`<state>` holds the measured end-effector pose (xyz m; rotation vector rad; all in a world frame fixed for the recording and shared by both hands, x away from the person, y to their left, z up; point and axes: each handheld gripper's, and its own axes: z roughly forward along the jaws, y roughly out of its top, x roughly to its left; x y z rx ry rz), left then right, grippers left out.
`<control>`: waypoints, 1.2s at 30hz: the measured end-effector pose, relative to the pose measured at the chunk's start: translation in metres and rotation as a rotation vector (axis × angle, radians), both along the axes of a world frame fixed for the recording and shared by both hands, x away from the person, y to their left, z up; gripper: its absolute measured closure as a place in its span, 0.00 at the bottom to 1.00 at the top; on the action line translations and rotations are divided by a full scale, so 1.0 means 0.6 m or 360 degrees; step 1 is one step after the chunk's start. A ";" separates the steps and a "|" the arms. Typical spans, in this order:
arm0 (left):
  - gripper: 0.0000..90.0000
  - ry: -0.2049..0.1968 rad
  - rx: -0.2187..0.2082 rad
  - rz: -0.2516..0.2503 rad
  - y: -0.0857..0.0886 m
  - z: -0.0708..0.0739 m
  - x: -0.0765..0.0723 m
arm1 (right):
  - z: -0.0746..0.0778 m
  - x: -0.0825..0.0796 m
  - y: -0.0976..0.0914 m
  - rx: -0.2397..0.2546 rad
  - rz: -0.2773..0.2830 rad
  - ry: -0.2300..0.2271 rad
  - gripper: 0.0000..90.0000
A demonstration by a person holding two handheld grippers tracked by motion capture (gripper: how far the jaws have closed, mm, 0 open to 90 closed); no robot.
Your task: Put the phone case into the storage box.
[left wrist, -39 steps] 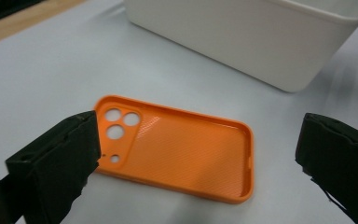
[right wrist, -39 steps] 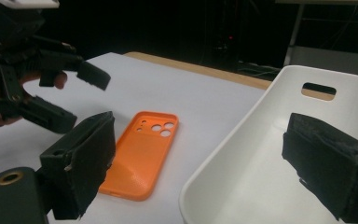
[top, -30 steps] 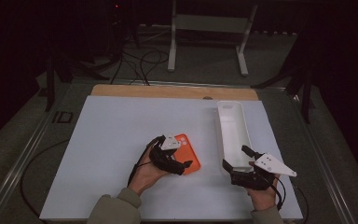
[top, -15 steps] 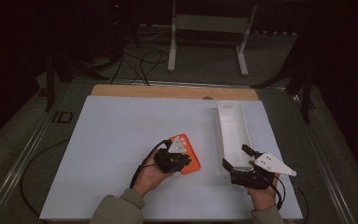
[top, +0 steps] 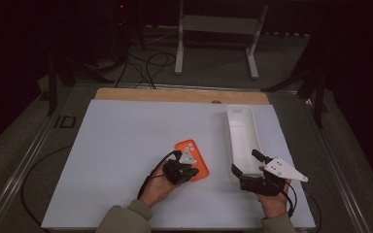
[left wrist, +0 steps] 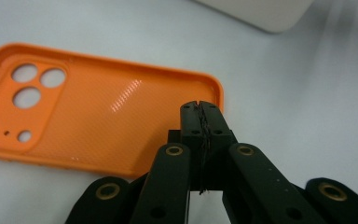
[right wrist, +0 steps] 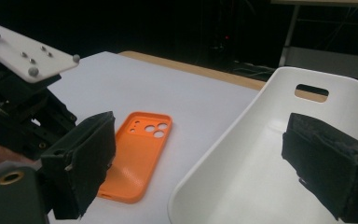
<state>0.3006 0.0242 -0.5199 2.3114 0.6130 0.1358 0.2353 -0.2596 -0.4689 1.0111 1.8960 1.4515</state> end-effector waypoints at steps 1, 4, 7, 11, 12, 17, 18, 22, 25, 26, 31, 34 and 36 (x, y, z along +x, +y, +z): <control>1.00 0.0000 0.0000 0.0000 0.000 0.000 0.000 | 0.000 0.000 0.000 0.0000 0.0000 0.0000 0.10; 1.00 0.0015 0.0029 0.0009 0.000 -0.007 0.000 | -0.001 0.002 -0.006 0.0057 0.0005 0.0013 0.10; 1.00 0.0016 0.0032 0.0012 0.000 -0.010 0.000 | 0.000 0.003 -0.009 0.0082 0.0004 0.0018 0.10; 1.00 0.0020 0.0065 -0.0004 0.000 -0.018 -0.004 | 0.001 0.004 -0.015 0.0130 -0.0012 0.0030 0.10; 1.00 0.0020 0.0065 -0.0004 0.000 -0.018 -0.004 | 0.001 0.004 -0.015 0.0130 -0.0012 0.0030 0.10; 1.00 0.0022 0.0069 0.0001 0.003 -0.017 -0.005 | 0.000 0.004 -0.014 0.0111 -0.0017 0.0041 0.10; 1.00 0.0026 0.0064 0.0007 0.004 -0.018 -0.006 | 0.000 0.004 -0.013 0.0108 -0.0020 0.0041 0.10; 1.00 0.0032 0.0064 0.0009 0.006 -0.018 -0.006 | 0.000 0.004 -0.014 0.0114 -0.0027 0.0047 0.10; 1.00 0.0030 0.0070 0.0006 0.006 -0.017 -0.006 | 0.000 0.004 -0.015 0.0117 -0.0025 0.0056 0.10; 1.00 0.0026 0.0075 0.0007 0.006 -0.017 -0.006 | 0.000 0.003 -0.015 0.0112 -0.0037 0.0064 0.10; 1.00 0.0018 0.0084 0.0005 0.008 -0.017 -0.008 | -0.002 0.003 -0.014 0.0092 -0.0042 0.0065 0.10; 1.00 0.0021 0.0087 0.0015 0.013 -0.016 -0.010 | -0.003 0.003 -0.015 0.0093 -0.0042 0.0068 0.10; 1.00 0.0017 0.0084 0.0019 0.015 -0.016 -0.011 | -0.003 0.003 -0.015 0.0095 -0.0048 0.0067 0.10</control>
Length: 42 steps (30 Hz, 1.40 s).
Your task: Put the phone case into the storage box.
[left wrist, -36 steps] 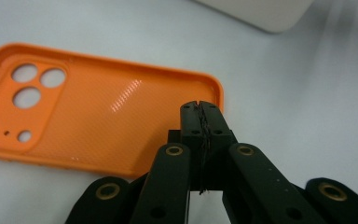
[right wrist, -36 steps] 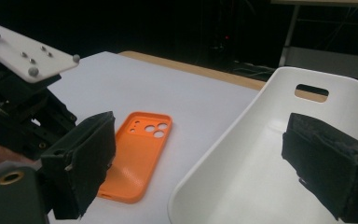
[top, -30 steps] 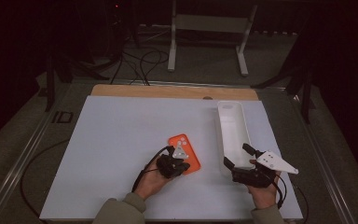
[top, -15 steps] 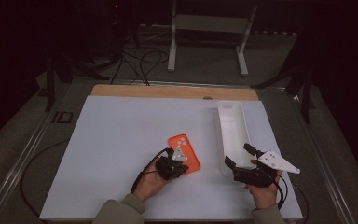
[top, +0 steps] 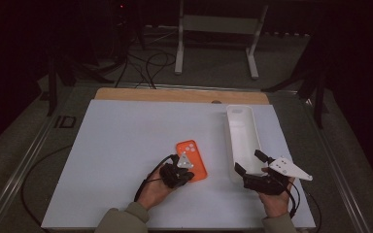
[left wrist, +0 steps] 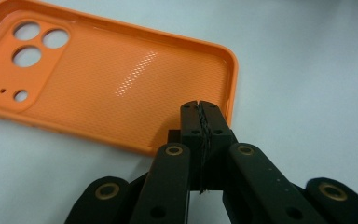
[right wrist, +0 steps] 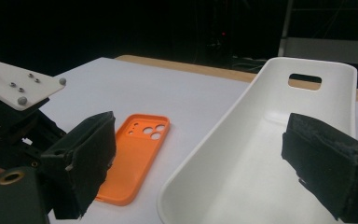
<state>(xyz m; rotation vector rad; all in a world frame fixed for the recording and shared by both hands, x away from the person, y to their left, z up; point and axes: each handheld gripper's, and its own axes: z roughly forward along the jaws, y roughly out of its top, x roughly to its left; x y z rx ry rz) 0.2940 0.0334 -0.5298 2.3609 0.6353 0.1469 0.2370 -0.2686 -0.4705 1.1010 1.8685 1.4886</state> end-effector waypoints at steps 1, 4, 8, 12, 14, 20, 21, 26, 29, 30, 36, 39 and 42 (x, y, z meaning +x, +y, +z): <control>1.00 0.0000 0.0000 0.0000 0.000 0.000 0.000 | 0.000 0.000 0.000 0.0000 0.0000 0.0000 0.10; 1.00 -0.0005 0.0017 -0.0002 0.005 0.001 -0.001 | 0.000 0.000 0.000 -0.0002 -0.0002 0.0000 0.10; 1.00 -0.0003 0.0015 0.0014 0.017 0.001 -0.002 | -0.002 0.000 -0.001 -0.0009 -0.0009 0.0003 0.10; 1.00 0.0002 0.0011 0.0032 0.027 0.001 -0.003 | -0.002 0.000 -0.001 -0.0009 -0.0010 0.0001 0.10; 1.00 0.0003 0.0010 0.0040 0.031 0.001 -0.002 | -0.002 0.000 -0.002 -0.0009 -0.0011 0.0001 0.10; 1.00 0.0002 0.0008 0.0073 0.046 0.001 -0.001 | -0.002 0.000 -0.002 -0.0012 -0.0012 0.0003 0.11; 1.00 0.0002 0.0008 0.0073 0.046 0.001 -0.001 | -0.002 0.000 -0.002 -0.0012 -0.0012 0.0003 0.11; 1.00 0.0001 0.0013 0.0114 0.066 0.001 0.002 | -0.004 0.000 -0.001 -0.0023 -0.0013 0.0003 0.11; 1.00 0.0003 0.0016 0.0129 0.072 0.001 0.004 | -0.004 0.001 -0.001 -0.0027 -0.0012 0.0004 0.11; 1.00 0.0003 0.0013 0.0150 0.078 0.001 0.005 | -0.004 0.001 0.000 -0.0028 -0.0013 0.0008 0.11; 1.00 0.0001 0.0017 0.0182 0.094 0.001 0.008 | -0.006 0.001 0.000 -0.0024 -0.0013 0.0013 0.11; 1.00 0.0006 0.0012 0.0195 0.099 0.000 0.010 | -0.006 0.001 -0.001 -0.0026 -0.0013 0.0013 0.11; 1.00 0.0002 0.0013 0.0216 0.107 0.000 0.012 | -0.006 0.001 -0.001 -0.0028 -0.0012 0.0012 0.11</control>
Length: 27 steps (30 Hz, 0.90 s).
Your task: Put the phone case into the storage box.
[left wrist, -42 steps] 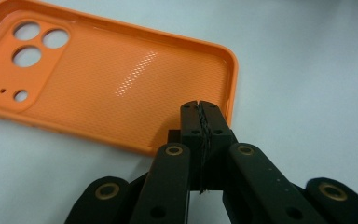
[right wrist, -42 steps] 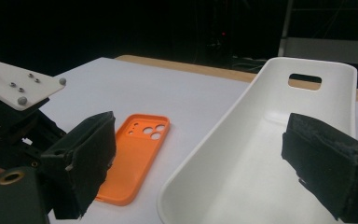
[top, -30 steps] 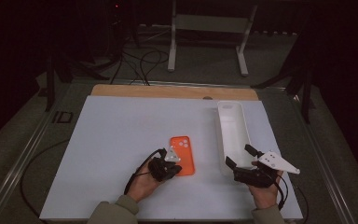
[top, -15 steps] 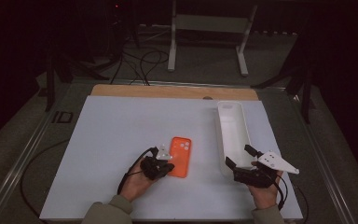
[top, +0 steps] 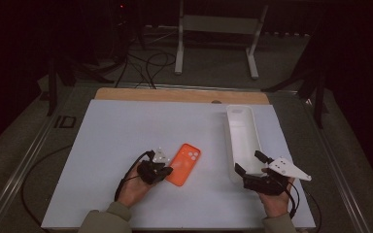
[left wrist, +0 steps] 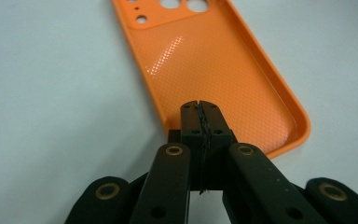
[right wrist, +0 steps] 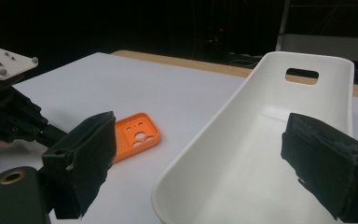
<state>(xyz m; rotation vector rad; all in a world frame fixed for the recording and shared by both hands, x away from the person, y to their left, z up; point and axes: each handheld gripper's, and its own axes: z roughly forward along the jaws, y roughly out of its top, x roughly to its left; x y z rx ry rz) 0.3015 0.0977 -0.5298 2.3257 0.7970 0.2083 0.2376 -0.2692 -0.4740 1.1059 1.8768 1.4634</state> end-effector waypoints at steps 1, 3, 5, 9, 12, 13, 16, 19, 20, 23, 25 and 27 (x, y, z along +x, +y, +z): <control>1.00 0.0000 0.0000 0.0000 0.000 0.000 0.000 | 0.000 0.000 0.000 0.0000 0.0000 0.0000 0.11; 1.00 0.0000 0.0003 0.0012 0.003 0.000 0.001 | 0.000 0.000 0.000 -0.0001 0.0002 0.0003 0.12; 1.00 -0.0005 0.0006 0.0026 0.007 0.000 0.002 | -0.001 0.000 0.000 -0.0003 0.0003 0.0007 0.12; 1.00 -0.0010 0.0010 0.0056 0.016 0.000 0.004 | -0.001 0.000 0.000 -0.0002 0.0004 0.0004 0.12; 1.00 -0.0019 0.0021 0.0083 0.024 0.000 0.008 | 0.000 0.000 -0.001 0.0001 0.0002 0.0003 0.12; 1.00 -0.0019 0.0021 0.0083 0.024 0.000 0.008 | 0.000 0.000 -0.001 0.0001 0.0002 0.0003 0.12; 1.00 -0.0021 0.0016 0.0137 0.035 -0.001 0.014 | -0.001 0.001 -0.001 -0.0005 0.0002 0.0002 0.12; 1.00 -0.0024 0.0012 0.0167 0.039 -0.002 0.018 | -0.001 0.002 0.000 -0.0004 0.0002 0.0003 0.12; 1.00 -0.0046 0.0021 0.0200 0.041 -0.002 0.019 | -0.001 0.002 -0.001 -0.0006 0.0001 -0.0001 0.12; 1.00 -0.0049 0.0017 0.0214 0.040 -0.003 0.020 | 0.000 0.003 -0.001 -0.0006 0.0000 -0.0002 0.12; 1.00 -0.0051 0.0020 0.0214 0.039 -0.003 0.020 | -0.001 0.003 0.000 -0.0011 -0.0001 -0.0005 0.12; 1.00 -0.0047 0.0013 0.0214 0.040 -0.003 0.020 | -0.001 0.004 0.000 -0.0012 0.0003 -0.0001 0.12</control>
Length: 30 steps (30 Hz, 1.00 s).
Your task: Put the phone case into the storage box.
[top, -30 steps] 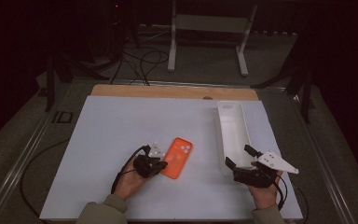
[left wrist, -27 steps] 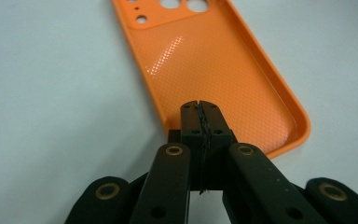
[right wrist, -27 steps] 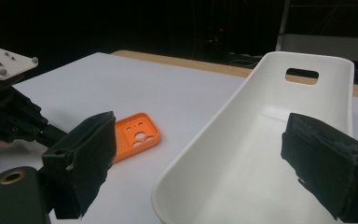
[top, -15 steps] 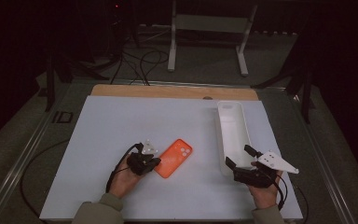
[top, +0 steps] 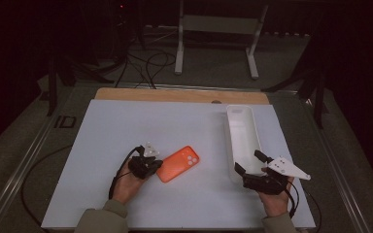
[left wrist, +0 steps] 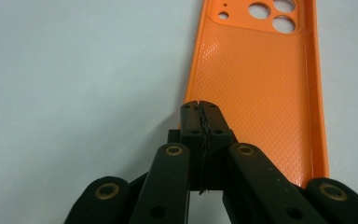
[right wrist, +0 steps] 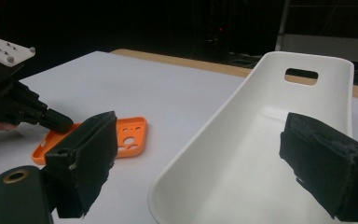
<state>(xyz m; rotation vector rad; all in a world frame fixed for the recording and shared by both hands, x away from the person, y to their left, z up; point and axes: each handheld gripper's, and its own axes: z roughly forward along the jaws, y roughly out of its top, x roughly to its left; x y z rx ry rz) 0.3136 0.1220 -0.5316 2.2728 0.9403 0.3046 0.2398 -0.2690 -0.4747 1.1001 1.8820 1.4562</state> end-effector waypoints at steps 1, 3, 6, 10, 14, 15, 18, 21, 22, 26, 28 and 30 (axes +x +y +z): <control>1.00 0.0000 -0.0002 0.0000 0.000 0.000 0.000 | 0.000 0.000 0.001 -0.0001 0.0000 0.0002 0.12; 1.00 0.0000 -0.0007 0.0003 0.000 0.000 0.000 | 0.001 0.000 0.001 -0.0006 0.0002 -0.0001 0.12; 0.92 -0.0003 -0.0021 0.0005 0.000 0.001 -0.002 | 0.001 0.001 0.001 -0.0006 0.0005 -0.0004 0.12; 0.80 -0.0094 -0.0184 0.0004 0.008 0.020 -0.011 | 0.003 0.004 -0.002 -0.0006 0.0005 -0.0004 0.12; 0.64 -0.0228 -0.0364 0.0059 0.033 0.049 -0.027 | 0.006 0.005 -0.006 0.0001 0.0010 -0.0007 0.12; 0.60 -0.0298 -0.0446 0.0079 0.050 0.063 -0.037 | 0.007 0.006 -0.007 -0.0003 0.0014 -0.0007 0.12; 0.49 -0.0360 -0.0513 0.0094 0.069 0.077 -0.049 | 0.007 0.006 -0.007 -0.0008 0.0022 -0.0011 0.12; 0.36 -0.0455 -0.0566 0.0129 0.109 0.094 -0.075 | 0.008 0.008 -0.006 -0.0006 0.0056 -0.0010 0.12; 0.32 -0.0455 -0.0566 0.0129 0.109 0.094 -0.075 | 0.008 0.008 -0.006 -0.0006 0.0056 -0.0010 0.12; 0.18 -0.0578 -0.0530 0.0245 0.149 0.100 -0.104 | 0.010 0.008 -0.005 -0.0015 0.0084 -0.0019 0.11; 0.17 -0.0597 -0.0542 0.0283 0.169 0.099 -0.115 | 0.010 0.008 -0.005 -0.0012 0.0096 -0.0019 0.11; 0.07 -0.0622 -0.0531 0.0322 0.184 0.097 -0.124 | 0.009 0.007 -0.004 -0.0020 0.0102 -0.0024 0.11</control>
